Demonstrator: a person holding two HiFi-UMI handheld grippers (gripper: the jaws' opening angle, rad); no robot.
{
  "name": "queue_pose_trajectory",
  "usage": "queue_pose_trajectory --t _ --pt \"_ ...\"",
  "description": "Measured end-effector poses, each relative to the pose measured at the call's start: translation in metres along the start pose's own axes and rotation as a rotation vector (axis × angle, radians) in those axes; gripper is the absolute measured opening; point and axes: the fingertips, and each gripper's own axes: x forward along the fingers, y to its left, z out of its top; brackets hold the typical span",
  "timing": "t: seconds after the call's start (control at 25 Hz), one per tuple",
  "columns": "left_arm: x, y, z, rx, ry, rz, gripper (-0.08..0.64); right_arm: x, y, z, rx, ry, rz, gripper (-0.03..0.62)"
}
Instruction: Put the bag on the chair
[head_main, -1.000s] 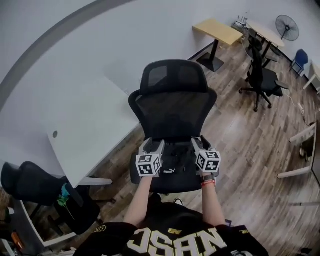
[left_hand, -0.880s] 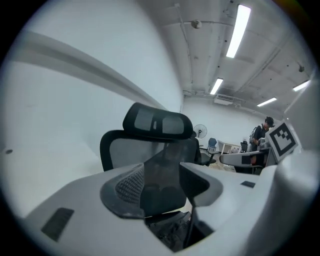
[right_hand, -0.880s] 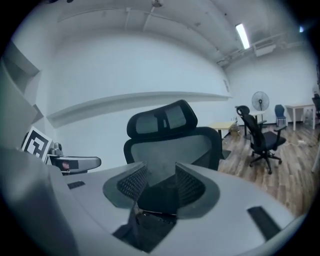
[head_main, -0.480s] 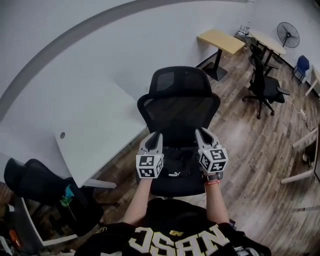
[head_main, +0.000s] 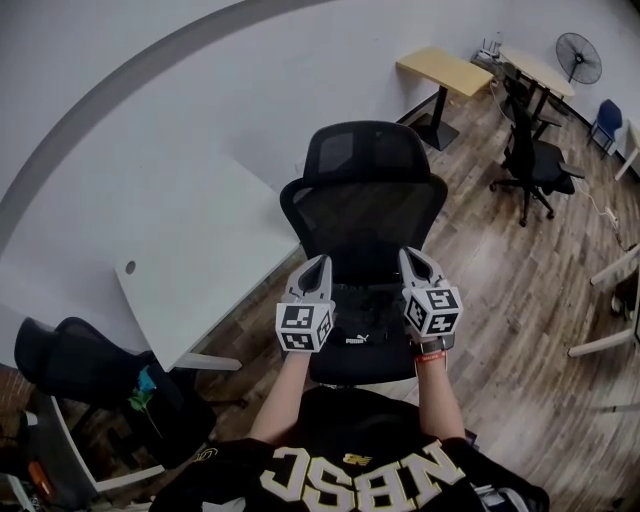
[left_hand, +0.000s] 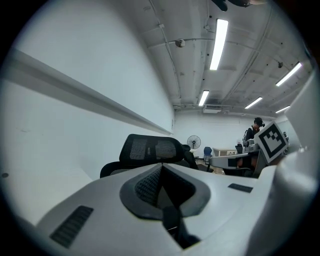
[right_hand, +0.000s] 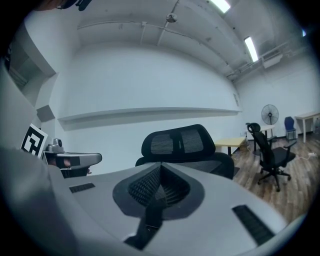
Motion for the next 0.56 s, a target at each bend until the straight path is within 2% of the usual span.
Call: queue_pose_trajectory --t 0.56 --pt "0.034 -0.006 -0.007 -0.019 0.016 -0.088 0.014 0.013 -0.023 0.007 -0.019 0.018 -0.032 0.009"
